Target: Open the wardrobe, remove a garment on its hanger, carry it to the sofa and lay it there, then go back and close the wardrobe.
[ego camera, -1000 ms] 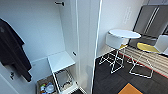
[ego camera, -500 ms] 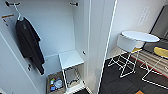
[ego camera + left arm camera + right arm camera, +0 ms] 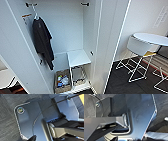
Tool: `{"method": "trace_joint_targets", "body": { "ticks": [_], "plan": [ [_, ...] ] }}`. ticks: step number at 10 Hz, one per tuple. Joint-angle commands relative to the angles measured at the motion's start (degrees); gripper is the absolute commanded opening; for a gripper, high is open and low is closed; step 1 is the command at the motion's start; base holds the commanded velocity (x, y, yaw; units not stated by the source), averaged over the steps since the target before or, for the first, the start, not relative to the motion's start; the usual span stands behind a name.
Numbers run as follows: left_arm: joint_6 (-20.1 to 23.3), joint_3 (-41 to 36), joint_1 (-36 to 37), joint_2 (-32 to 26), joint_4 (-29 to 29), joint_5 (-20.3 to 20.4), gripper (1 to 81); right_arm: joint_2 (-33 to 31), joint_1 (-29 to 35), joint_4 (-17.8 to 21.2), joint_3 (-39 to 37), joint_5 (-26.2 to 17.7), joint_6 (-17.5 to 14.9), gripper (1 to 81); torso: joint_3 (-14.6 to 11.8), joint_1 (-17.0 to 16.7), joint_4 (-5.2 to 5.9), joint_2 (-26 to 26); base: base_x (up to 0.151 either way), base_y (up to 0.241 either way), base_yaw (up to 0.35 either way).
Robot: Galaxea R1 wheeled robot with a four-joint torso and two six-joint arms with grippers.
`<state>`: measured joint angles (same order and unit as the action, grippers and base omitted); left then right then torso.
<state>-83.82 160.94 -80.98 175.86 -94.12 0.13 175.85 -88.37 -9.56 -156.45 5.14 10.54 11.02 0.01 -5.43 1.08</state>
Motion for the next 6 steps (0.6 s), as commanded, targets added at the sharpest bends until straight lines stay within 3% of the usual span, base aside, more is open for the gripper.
{"method": "trace_joint_targets", "body": {
  "ticks": [1, 6],
  "plan": [
    [0.2, 0.0, 1.8, 0.0, 0.0, -2.4, 81.1, 0.1, 1.3, -0.1, 0.0, -3.1, -0.1, 81.1, 0.0, 0.0, 0.0, 0.0, 0.0, 0.0, 0.201],
    [0.2, 0.0, 1.8, -0.1, 0.2, -2.4, 81.1, 0.1, 1.2, -0.1, 0.0, -3.1, -0.1, 81.1, 0.0, 0.0, 0.0, 0.0, 0.0, 0.0, 0.234]
  ]
}}
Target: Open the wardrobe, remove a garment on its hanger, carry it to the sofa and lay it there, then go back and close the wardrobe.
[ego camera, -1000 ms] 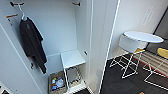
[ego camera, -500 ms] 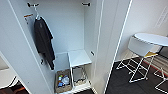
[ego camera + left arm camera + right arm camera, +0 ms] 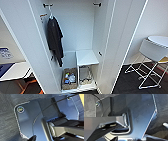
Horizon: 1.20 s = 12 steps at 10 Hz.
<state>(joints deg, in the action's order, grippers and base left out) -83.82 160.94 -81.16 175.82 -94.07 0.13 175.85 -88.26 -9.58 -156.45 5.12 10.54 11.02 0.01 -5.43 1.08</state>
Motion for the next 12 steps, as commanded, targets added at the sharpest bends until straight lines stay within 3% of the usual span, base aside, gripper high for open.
{"method": "trace_joint_targets", "body": {
  "ticks": [1, 12],
  "plan": [
    [0.2, 0.0, 2.1, 0.0, 0.1, -2.4, 81.1, 0.1, 1.1, -0.1, 0.0, -3.1, -0.2, 81.1, 0.0, 0.0, 0.0, 0.0, 0.0, 0.0, 0.129],
    [-0.4, -0.1, 1.6, -0.3, 0.6, -2.2, 81.1, 0.6, 1.4, -0.3, 0.1, -3.1, -0.2, 81.1, 0.0, 0.0, 0.0, 0.0, 0.0, 0.0, 0.018]
  ]
}}
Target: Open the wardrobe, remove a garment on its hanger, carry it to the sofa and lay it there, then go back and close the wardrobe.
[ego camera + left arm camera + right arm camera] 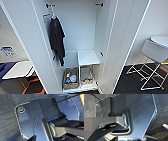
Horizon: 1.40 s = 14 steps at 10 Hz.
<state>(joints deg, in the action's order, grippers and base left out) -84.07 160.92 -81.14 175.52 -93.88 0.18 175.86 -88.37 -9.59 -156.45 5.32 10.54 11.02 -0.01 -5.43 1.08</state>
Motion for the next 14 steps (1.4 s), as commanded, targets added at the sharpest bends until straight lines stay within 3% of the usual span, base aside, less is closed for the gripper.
{"method": "trace_joint_targets", "body": {
  "ticks": [1, 14],
  "plan": [
    [-0.2, -0.1, 1.4, 0.0, 0.4, -2.3, 81.1, 0.6, 1.4, -0.3, 0.1, -3.3, -0.2, 81.1, 0.0, 0.0, 0.0, 0.0, 0.0, 0.0, 0.0],
    [-0.2, 0.1, 1.4, -0.1, 0.5, -2.4, 81.1, 0.6, 1.4, -0.3, 0.0, -3.3, -0.2, 81.1, 0.0, 0.0, 0.0, 0.0, 0.075, 0.0, 0.0]
  ]
}}
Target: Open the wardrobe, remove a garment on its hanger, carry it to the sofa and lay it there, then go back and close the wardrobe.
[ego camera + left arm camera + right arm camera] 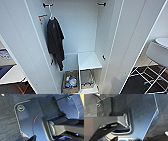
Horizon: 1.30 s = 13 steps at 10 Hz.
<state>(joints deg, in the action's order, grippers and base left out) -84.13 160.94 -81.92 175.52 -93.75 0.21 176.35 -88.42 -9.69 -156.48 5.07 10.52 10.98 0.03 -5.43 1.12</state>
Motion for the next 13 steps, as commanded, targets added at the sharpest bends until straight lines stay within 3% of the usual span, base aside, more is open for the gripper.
{"method": "trace_joint_targets", "body": {
  "ticks": [1, 5, 10, 12, 13],
  "plan": [
    [-0.2, 0.1, 2.2, -0.1, 0.3, -2.4, 81.1, 0.1, 1.4, -0.3, 0.0, -3.0, -0.1, 81.1, 0.0, 0.0, 0.0, 0.0, 0.088, 0.0, 0.0],
    [-0.2, 0.1, 2.2, -0.3, 0.4, -2.4, 81.1, 0.1, 1.6, -0.3, 0.0, -3.1, -0.2, 81.1, 0.0, 0.0, 0.0, 0.0, 0.085, 0.0, 0.0],
    [-0.1, 0.1, 2.2, -0.7, 0.1, -2.5, 81.1, 0.2, 1.7, -0.3, 0.1, -3.1, -0.2, 81.1, 0.0, 0.1, 0.0, 0.0, 0.0, 0.0, 0.0],
    [-1.3, 0.1, 2.4, -1.9, 1.0, -2.2, 81.1, 0.2, 1.8, -0.4, 0.0, -3.1, -0.3, 81.1, 0.0, 0.1, 0.0, 0.0, 0.0, 0.0, 0.0],
    [-4.0, -0.2, 1.4, -2.5, 3.2, -1.9, 81.1, 0.1, 1.8, -0.3, 0.0, -3.1, -0.2, 81.1, 0.0, 0.1, 0.0, 0.0, 0.0, 0.0, 0.0]
  ]
}}
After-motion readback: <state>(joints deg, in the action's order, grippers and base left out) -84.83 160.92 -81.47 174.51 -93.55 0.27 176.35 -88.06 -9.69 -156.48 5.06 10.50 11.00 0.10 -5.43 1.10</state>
